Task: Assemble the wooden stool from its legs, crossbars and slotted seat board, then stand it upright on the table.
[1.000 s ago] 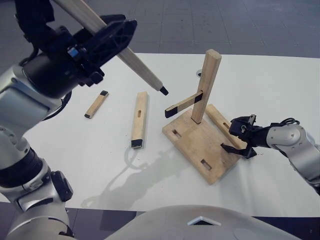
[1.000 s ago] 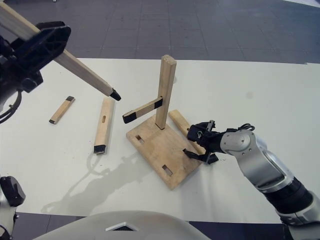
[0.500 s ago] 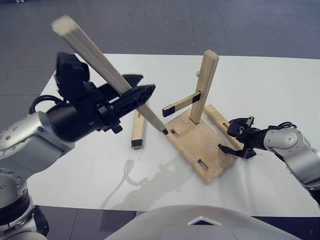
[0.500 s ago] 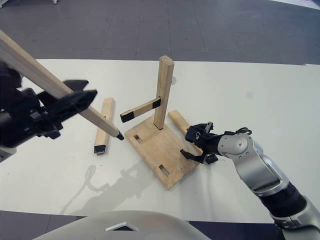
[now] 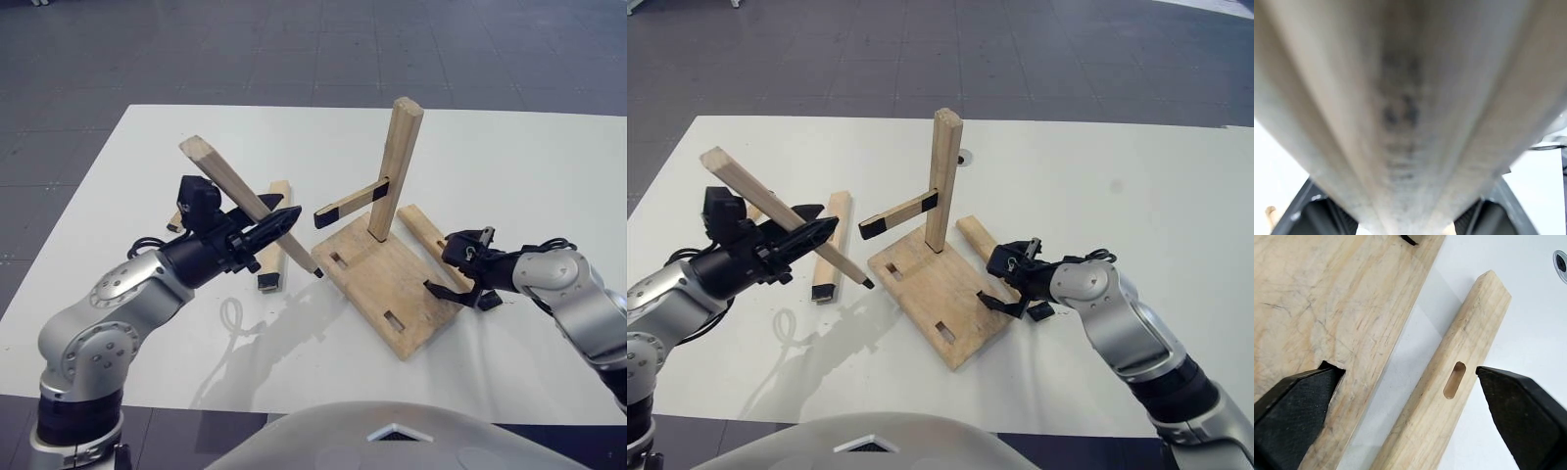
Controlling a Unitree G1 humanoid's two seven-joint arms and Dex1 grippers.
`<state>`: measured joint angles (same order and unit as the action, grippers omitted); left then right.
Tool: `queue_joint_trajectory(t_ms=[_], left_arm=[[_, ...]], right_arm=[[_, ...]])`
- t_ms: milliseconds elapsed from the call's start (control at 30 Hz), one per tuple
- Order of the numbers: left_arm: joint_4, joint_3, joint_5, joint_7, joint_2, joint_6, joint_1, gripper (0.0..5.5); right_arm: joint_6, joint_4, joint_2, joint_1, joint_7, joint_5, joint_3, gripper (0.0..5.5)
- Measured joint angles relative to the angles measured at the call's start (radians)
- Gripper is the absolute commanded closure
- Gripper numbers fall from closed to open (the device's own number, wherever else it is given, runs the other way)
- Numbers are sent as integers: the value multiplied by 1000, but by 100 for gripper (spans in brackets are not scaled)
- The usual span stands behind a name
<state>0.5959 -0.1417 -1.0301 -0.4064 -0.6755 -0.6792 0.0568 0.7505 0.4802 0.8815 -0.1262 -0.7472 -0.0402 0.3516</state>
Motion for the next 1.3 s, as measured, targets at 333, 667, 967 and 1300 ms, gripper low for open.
queue_joint_trajectory(t_ms=[333,667,967,1300], left_arm=[[-85,111,237,-67,48,52,-85,345],[-42,107,199,-78,84,-20,-142,345],[-105,149,264,-81,170,3,-150,345],[-177,176,348,-166,239,142,-106,345]], right_arm=[[0,-11,-8,-15,-14,6,6,32],[0,-13,-18,-17,-16,17,7,32],[0,-12,-36,-18,-11,36,6,32],[-8,-31,-42,-32,-34,37,5,32]])
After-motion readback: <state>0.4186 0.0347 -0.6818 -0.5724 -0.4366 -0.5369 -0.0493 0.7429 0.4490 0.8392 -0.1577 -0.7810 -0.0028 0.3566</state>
